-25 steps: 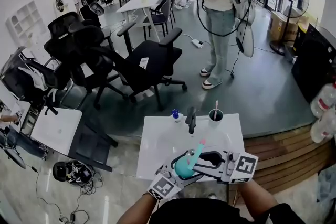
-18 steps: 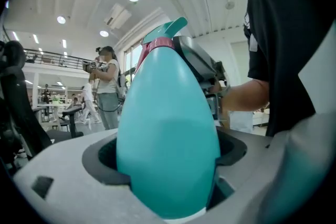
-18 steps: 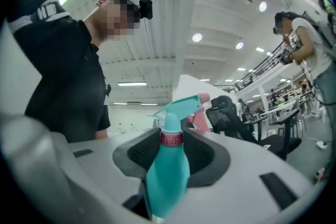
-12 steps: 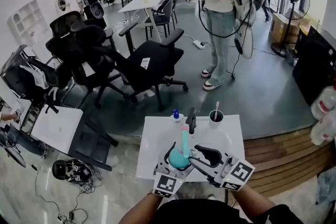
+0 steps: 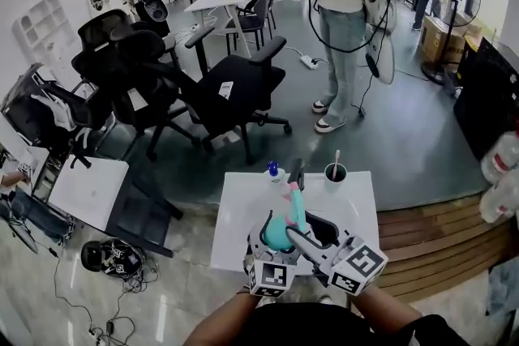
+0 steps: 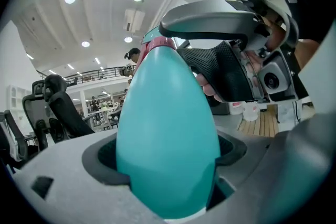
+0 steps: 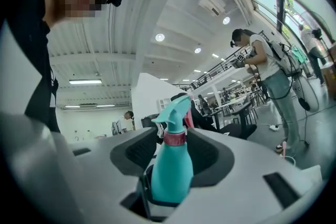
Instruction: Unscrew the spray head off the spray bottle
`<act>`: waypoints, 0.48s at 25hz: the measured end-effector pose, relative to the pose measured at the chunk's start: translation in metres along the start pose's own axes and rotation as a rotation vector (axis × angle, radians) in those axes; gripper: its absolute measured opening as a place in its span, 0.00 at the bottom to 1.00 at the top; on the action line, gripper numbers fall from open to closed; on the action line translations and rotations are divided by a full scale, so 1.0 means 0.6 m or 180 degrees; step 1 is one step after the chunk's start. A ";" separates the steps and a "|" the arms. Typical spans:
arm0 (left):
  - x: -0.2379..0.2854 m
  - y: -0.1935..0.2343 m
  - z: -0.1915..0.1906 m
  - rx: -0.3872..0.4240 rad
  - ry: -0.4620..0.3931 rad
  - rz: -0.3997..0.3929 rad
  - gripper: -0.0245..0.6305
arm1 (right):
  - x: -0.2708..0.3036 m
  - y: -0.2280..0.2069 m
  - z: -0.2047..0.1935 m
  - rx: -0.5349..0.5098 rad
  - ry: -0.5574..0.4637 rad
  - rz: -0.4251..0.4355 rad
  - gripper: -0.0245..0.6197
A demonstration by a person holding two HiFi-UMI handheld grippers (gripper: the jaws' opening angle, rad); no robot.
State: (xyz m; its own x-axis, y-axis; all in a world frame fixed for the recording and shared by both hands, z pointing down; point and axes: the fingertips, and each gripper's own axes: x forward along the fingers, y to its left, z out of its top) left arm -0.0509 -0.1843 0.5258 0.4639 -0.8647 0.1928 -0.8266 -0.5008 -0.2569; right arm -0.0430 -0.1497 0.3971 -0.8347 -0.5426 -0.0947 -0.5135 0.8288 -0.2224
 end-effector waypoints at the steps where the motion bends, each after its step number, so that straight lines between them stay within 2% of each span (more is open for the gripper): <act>1: 0.000 -0.002 -0.007 -0.0001 0.0025 0.0003 0.74 | 0.002 -0.002 -0.001 0.0002 0.0005 -0.0035 0.31; 3: 0.001 -0.003 -0.014 -0.0006 0.0053 0.0004 0.74 | 0.004 -0.005 -0.001 0.0008 -0.0001 -0.0077 0.26; 6: 0.000 -0.008 -0.006 -0.0018 0.0000 -0.0081 0.74 | 0.002 -0.003 0.001 -0.0013 -0.0005 -0.0005 0.25; 9: -0.003 -0.027 0.016 -0.0108 -0.0156 -0.0409 0.74 | -0.002 0.002 0.003 -0.0133 0.0003 0.0146 0.25; 12: -0.010 -0.039 0.030 -0.0108 -0.0235 -0.0661 0.74 | -0.009 0.010 0.003 -0.0249 0.0017 0.0415 0.24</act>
State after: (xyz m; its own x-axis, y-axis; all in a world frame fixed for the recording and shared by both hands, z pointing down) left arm -0.0285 -0.1682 0.5139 0.6463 -0.7444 0.1679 -0.7206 -0.6677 -0.1869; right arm -0.0415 -0.1420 0.3946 -0.8962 -0.4292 -0.1127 -0.4146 0.9004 -0.1322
